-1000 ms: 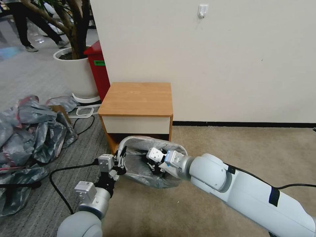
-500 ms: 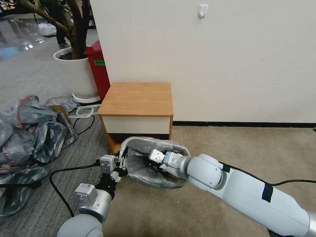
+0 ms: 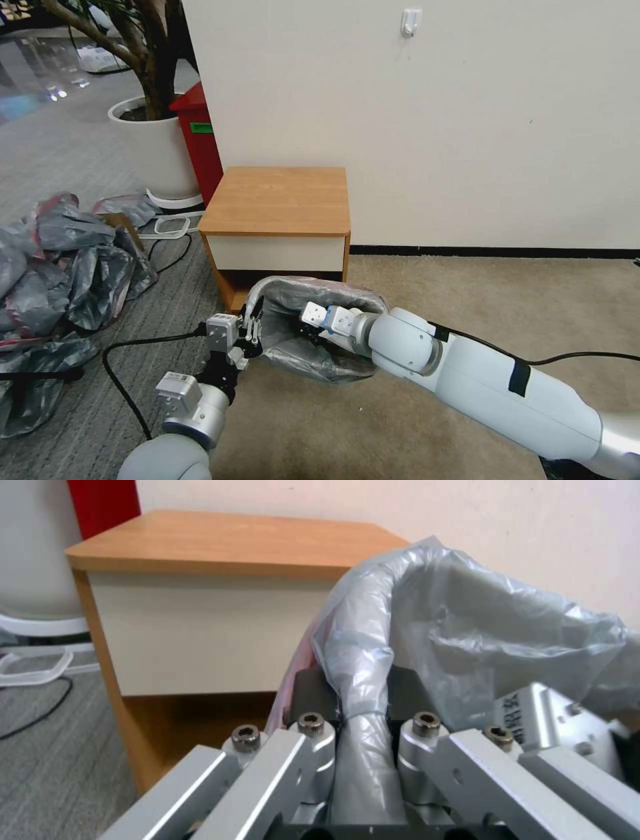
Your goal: Pick up the garbage bag from the table and place it over the trash can.
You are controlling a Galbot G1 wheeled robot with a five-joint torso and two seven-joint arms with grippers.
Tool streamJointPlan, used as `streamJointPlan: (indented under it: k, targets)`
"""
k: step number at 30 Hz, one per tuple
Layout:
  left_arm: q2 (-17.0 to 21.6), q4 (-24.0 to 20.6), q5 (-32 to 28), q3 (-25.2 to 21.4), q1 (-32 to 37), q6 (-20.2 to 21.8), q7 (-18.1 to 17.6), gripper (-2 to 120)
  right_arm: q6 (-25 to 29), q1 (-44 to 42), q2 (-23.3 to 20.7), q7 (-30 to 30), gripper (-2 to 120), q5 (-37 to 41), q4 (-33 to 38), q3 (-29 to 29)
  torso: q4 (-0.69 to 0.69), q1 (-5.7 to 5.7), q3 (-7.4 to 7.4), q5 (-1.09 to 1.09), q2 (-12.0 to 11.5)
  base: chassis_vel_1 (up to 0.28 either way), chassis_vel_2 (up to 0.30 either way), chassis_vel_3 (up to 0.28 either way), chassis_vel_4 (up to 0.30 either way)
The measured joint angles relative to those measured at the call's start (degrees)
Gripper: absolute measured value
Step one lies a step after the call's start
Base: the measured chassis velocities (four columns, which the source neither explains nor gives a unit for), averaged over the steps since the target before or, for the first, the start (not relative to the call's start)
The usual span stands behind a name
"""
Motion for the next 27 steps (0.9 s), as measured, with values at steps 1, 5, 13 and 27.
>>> streamJointPlan:
  k: [1, 5, 13, 27]
  targets:
    - [-0.09, 0.04, 0.39, 0.1, -0.06, -0.2, 0.1, 7, 0.0, 0.15, 0.1, 0.72, 0, 0.86, -0.22, -0.32, 0.0, 0.0, 0.0, 0.0, 0.0, 0.0, 0.0, 0.0, 0.0]
    - [-0.37, 0.46, 1.92, 0.59, -0.24, -1.17, 0.6, 7, -0.02, 0.44, 0.72, 2.08, 0, 2.26, -0.95, -1.04, 0.0, 0.0, 0.0, 0.0, 0.0, 0.0, 0.0, 0.0, 0.0]
    - [-0.45, 0.41, 1.12, 1.51, -0.33, -1.33, 0.6, 7, -0.04, 0.37, 2.45, 3.66, 0, 2.59, -2.83, -1.5, 0.0, 0.0, 0.0, 0.0, 0.0, 0.0, 0.0, 0.0, 0.0]
    - [-0.63, -0.62, -1.29, 2.22, 0.07, -0.76, 0.03, 7, -0.05, 0.34, 2.43, 4.44, 0, 2.26, -3.96, -2.03, 0.0, 0.0, 0.0, 0.0, 0.0, 0.0, 0.0, 0.0, 0.0]
